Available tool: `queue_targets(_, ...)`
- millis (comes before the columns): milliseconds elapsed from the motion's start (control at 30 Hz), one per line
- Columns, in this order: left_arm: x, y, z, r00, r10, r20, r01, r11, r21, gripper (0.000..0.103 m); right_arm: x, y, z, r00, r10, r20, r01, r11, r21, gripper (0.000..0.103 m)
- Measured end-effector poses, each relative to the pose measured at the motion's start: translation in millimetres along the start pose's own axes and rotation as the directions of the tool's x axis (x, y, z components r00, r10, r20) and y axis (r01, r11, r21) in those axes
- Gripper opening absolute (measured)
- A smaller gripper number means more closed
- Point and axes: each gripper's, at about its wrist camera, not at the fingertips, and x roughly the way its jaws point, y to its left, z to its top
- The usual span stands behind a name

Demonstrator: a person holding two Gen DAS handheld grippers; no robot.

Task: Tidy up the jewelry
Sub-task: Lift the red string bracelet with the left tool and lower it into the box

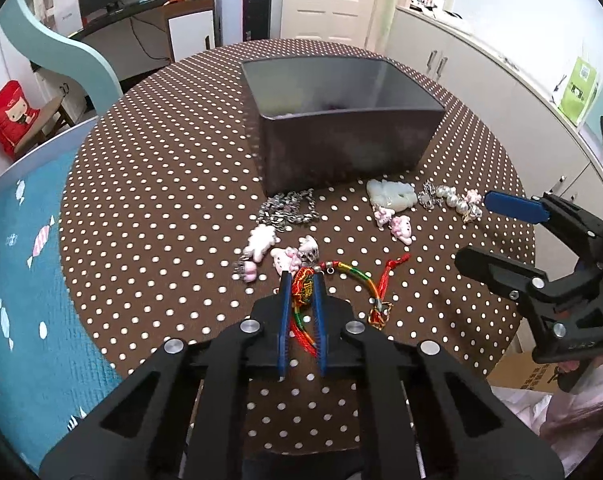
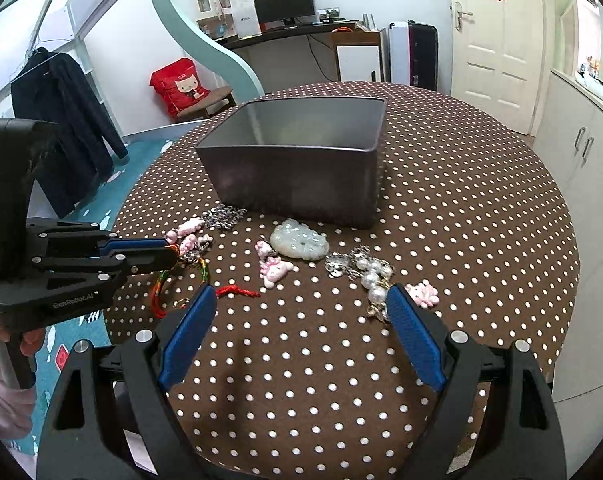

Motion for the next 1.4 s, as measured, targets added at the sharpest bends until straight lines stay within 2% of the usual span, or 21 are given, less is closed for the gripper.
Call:
queue_targets(300,-25,17,-12,0.999,-0.007,0.034,0.009,0.999,-0.05,0.011,16,34,16,0.997,0.078,-0.002,-0.078,0.994,-0.082,0.082)
queue_targets(400,-32,27,-15,0.999,0.005,0.045,-0.001,0.997,-0.072,0.011,27,44,21,0.996,0.092,-0.018,-0.094,0.991,-0.094,0.072)
queue_targets(467,-35,35,-17,0.999,0.008,0.047,-0.004,0.996,-0.088,0.011,34,49,24,0.995,0.098,-0.032,-0.101,0.989,-0.106,0.06)
queue_targets(533,-37,42,-19,0.999,0.014,0.048,-0.009,0.995,-0.102,0.011,42,54,27,0.994,0.096,-0.045,-0.101,0.988,-0.121,0.055)
queue_targets(733,-44,66,-28,0.999,0.022,0.047,-0.015,0.989,-0.147,0.011,65,69,33,0.992,0.094,-0.084,-0.106,0.983,-0.152,0.049)
queue_targets(900,-47,79,-27,0.998,0.038,0.05,-0.028,0.983,-0.183,0.011,76,77,34,0.992,0.089,-0.091,-0.104,0.978,-0.18,0.034)
queue_targets(933,-47,82,-27,0.998,0.038,0.05,-0.028,0.982,-0.185,0.011,77,79,34,0.992,0.094,-0.09,-0.109,0.975,-0.192,0.028)
queue_targets(1100,-49,84,-24,0.998,0.036,0.056,-0.024,0.982,-0.187,0.011,75,84,28,0.994,0.085,-0.074,-0.101,0.964,-0.245,0.027)
queue_targets(1133,-49,84,-23,0.998,0.035,0.059,-0.024,0.982,-0.187,0.011,75,84,27,0.994,0.085,-0.074,-0.101,0.962,-0.255,0.021)
queue_targets(1400,-54,77,-14,0.996,0.041,0.083,-0.026,0.983,-0.181,0.011,72,76,22,0.993,0.095,-0.068,-0.109,0.964,-0.243,0.021)
